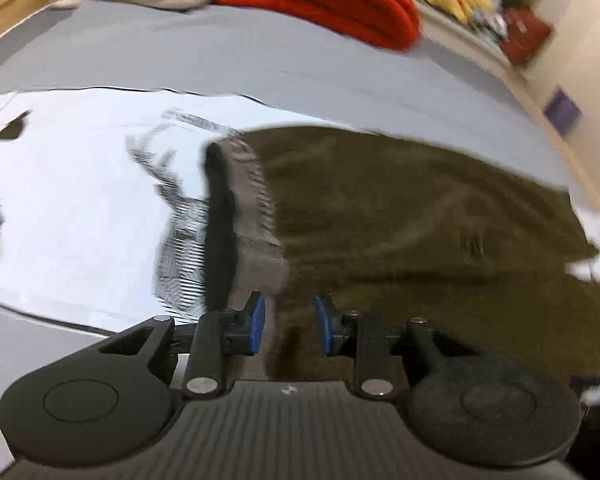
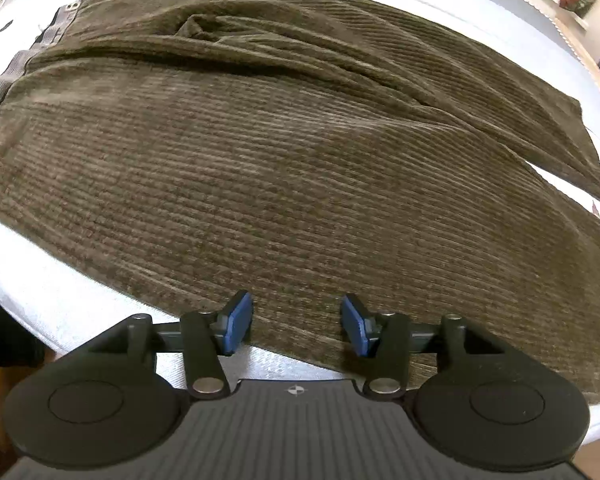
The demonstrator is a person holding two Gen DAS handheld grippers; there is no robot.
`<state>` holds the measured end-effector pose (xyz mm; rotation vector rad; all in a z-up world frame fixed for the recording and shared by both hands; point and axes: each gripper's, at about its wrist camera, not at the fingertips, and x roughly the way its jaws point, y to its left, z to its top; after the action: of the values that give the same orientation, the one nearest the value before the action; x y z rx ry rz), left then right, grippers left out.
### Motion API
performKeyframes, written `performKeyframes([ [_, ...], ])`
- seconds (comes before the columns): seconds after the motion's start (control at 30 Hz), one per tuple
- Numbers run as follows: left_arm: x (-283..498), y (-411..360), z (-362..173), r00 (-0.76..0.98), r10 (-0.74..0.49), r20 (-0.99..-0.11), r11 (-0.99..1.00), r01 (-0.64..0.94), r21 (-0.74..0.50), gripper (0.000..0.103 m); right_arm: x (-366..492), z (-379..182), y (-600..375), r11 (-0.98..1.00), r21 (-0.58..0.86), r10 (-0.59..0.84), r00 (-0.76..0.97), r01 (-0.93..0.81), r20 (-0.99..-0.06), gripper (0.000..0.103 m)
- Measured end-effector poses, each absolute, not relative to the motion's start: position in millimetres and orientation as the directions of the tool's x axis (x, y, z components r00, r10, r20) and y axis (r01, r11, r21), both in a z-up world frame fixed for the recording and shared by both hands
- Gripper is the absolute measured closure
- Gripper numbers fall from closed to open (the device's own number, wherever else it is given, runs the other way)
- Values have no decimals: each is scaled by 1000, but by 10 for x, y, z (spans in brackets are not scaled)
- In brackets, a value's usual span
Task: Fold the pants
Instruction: 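Grasp the waistband with the left gripper and pull it to straighten the pants, then lower the waistband onto the mat and open the left gripper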
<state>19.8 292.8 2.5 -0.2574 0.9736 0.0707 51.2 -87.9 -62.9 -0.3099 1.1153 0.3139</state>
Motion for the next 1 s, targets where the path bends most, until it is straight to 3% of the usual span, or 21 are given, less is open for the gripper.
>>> performKeyframes([
  [0.07, 303, 2826, -142, 466, 0, -885, 983, -163, -86, 74, 507, -614, -901, 920, -82, 89, 408, -383, -908, 50],
  [0.1, 340, 2808, -270, 395, 43, -918, 985, -168, -27, 89, 507, -607, -916, 923, -80, 90, 412, -377, -907, 50],
  [0.17, 351, 2794, -312, 378, 75, -923, 987, -160, 15, 92, 504, -572, -945, 928, -71, 100, 430, -366, -897, 50],
  [0.33, 326, 2904, -84, 489, 75, -869, 969, -243, -53, 76, 512, -413, -1107, 956, -12, 146, 513, -294, -846, 51],
  [0.47, 328, 2912, 77, 582, 102, -807, 963, -261, -67, 66, 509, -170, -1272, 973, 30, 175, 651, -227, -738, 52],
  [0.6, 293, 2785, 202, 676, 180, -715, 964, -266, -10, 42, 461, 157, -1451, 978, 78, 200, 781, -191, -591, 52],
  [0.67, 267, 2701, 268, 713, 204, -671, 964, -265, 12, 41, 490, 373, -1580, 979, 98, 202, 825, -177, -528, 51],
  [0.83, 310, 2615, 301, 713, 212, -668, 963, -268, 19, 41, 692, 867, -1924, 983, 51, 181, 889, -176, -420, 48],
  [0.97, 332, 2635, 276, 707, 166, -688, 971, -237, -9, 41, 977, 883, -2187, 987, 37, 156, 891, -156, -425, 46],
  [1.0, 343, 2650, 268, 706, 164, -689, 972, -235, -10, 46, 1049, 792, -2254, 990, 53, 143, 885, -133, -443, 46],
])
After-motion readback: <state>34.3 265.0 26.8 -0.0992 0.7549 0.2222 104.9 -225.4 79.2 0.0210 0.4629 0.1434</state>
